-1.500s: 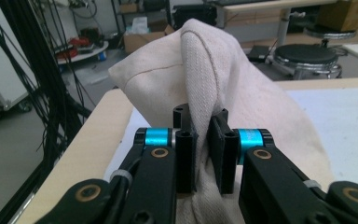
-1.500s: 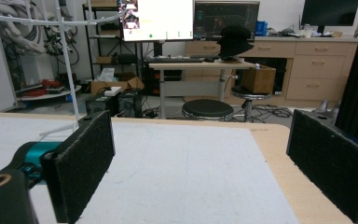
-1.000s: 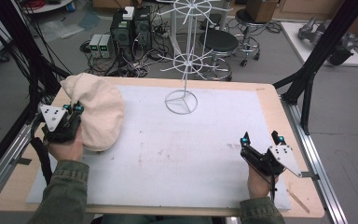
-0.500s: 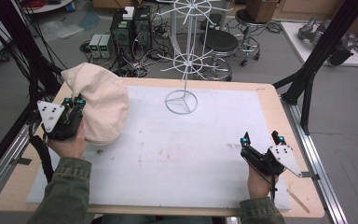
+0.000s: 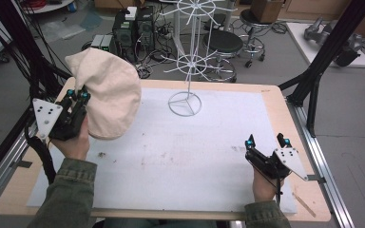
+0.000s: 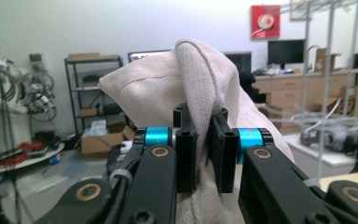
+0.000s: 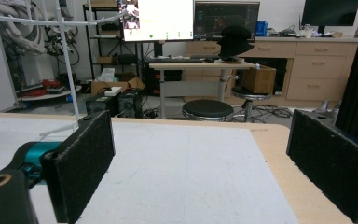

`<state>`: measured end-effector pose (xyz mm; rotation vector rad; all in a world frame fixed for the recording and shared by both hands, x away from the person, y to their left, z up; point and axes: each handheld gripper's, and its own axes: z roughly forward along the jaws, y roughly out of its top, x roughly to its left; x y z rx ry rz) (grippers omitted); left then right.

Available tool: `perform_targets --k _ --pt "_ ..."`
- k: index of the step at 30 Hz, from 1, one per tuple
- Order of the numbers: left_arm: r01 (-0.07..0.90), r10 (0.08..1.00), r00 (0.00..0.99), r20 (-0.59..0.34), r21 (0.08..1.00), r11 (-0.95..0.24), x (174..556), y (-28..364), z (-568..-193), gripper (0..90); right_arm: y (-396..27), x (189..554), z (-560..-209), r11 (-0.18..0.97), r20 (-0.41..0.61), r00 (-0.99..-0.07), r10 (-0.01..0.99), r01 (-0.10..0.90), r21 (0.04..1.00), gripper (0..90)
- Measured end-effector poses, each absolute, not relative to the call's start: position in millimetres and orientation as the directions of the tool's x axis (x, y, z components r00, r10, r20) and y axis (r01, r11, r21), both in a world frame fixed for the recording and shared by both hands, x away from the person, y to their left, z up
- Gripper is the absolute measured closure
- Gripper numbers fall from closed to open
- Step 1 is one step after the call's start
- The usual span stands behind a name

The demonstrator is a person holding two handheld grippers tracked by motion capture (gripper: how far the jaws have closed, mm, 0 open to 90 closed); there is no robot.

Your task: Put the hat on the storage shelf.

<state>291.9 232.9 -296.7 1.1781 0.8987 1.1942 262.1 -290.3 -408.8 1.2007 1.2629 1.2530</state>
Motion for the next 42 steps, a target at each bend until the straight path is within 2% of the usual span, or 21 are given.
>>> perform_targets --k 20,27,42 --pt "-0.379 0.954 0.293 0.067 0.924 0.052 295 217 -258 82.3 -291 261 -409 -0.011 0.012 -0.057 0.998 0.014 1.0 6.8" --pt "-0.451 0.927 0.362 0.095 0.889 0.086 295 213 -248 82.4 -291 261 -409 -0.005 0.005 -0.051 0.999 0.014 1.0 6.7" --pt "-0.543 0.865 0.482 0.137 0.822 0.173 288 189 -215 82.4 -292 258 -408 0.006 -0.005 -0.051 0.999 0.008 1.0 6.8"
